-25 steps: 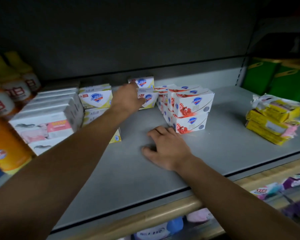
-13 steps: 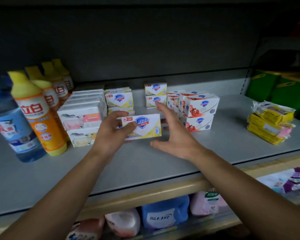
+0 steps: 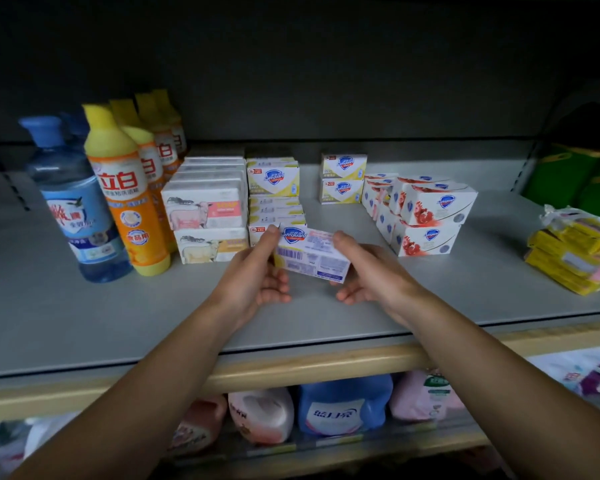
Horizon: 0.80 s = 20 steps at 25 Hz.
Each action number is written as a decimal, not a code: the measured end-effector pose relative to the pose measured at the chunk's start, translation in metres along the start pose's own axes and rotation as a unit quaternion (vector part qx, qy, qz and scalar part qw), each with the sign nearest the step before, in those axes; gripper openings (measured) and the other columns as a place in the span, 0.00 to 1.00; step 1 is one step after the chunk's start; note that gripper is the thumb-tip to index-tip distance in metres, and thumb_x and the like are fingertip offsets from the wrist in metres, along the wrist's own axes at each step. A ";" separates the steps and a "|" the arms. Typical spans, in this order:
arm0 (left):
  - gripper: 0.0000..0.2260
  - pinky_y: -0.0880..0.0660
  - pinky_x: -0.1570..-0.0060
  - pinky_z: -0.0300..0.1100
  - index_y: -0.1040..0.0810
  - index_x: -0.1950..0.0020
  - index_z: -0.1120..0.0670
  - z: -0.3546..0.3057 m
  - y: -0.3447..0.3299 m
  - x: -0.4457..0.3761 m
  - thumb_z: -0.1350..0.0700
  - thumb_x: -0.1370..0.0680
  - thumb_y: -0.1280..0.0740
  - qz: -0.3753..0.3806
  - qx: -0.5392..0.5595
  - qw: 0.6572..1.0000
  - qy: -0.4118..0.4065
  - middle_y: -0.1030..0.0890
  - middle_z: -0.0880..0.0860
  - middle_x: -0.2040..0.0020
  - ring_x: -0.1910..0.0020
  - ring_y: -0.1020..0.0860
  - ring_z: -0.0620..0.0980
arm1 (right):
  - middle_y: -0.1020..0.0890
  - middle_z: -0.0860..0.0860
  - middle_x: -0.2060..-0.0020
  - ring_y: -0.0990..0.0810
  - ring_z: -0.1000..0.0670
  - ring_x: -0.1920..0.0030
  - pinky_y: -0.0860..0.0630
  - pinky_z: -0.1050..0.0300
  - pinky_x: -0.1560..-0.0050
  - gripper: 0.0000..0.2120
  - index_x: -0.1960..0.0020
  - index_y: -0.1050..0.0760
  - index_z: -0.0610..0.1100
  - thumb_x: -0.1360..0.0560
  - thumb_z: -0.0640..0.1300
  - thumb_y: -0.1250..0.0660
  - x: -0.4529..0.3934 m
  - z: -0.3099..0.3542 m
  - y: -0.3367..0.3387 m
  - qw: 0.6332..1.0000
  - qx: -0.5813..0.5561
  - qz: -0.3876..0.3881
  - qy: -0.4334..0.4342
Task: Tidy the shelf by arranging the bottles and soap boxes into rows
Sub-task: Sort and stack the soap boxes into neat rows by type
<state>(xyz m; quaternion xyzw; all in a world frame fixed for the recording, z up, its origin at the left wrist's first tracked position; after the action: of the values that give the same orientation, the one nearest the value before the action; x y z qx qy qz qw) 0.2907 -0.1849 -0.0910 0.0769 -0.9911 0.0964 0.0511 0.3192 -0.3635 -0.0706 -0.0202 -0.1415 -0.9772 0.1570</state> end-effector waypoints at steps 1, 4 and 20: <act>0.26 0.24 0.74 0.42 0.20 0.54 0.57 0.001 0.000 0.000 0.33 0.30 0.34 -0.002 -0.009 1.000 0.002 0.24 0.55 0.71 0.75 0.25 0.50 | 0.16 0.46 0.64 0.19 0.48 0.69 0.19 0.54 0.63 0.23 0.53 0.19 0.45 0.24 0.64 0.39 0.002 -0.003 -0.002 1.000 -0.005 0.011 -0.021; 0.22 0.23 0.73 0.43 0.20 0.52 0.57 0.002 0.003 0.000 0.38 0.24 0.35 -0.004 0.007 1.000 0.000 0.23 0.56 0.69 0.74 0.24 0.51 | 0.16 0.46 0.57 0.18 0.48 0.67 0.20 0.55 0.61 0.17 0.48 0.20 0.45 0.25 0.58 0.34 0.002 -0.002 -0.003 0.997 -0.072 0.008 -0.015; 0.27 0.20 0.48 0.48 0.19 0.39 0.56 -0.008 -0.014 0.004 0.38 0.22 0.45 0.163 0.255 0.953 0.019 0.19 0.58 0.41 0.45 0.18 0.54 | 0.19 0.51 0.44 0.24 0.47 0.44 0.28 0.55 0.40 0.22 0.40 0.21 0.44 0.32 0.48 0.23 0.066 0.064 -0.059 0.770 0.305 -0.134 0.545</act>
<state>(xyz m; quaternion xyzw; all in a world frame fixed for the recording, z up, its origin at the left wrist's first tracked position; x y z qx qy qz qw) 0.2899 -0.1975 -0.0801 -0.0773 -0.9312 0.3547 0.0320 0.2373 -0.3115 -0.0192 0.5838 -0.3237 -0.7409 0.0735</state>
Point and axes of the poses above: each hand's wrist, its own x-axis away from the middle knuckle, its own y-axis out of the back of the hand, z = x × y, the point moved 7 cm from there along -x, towards the middle knuckle
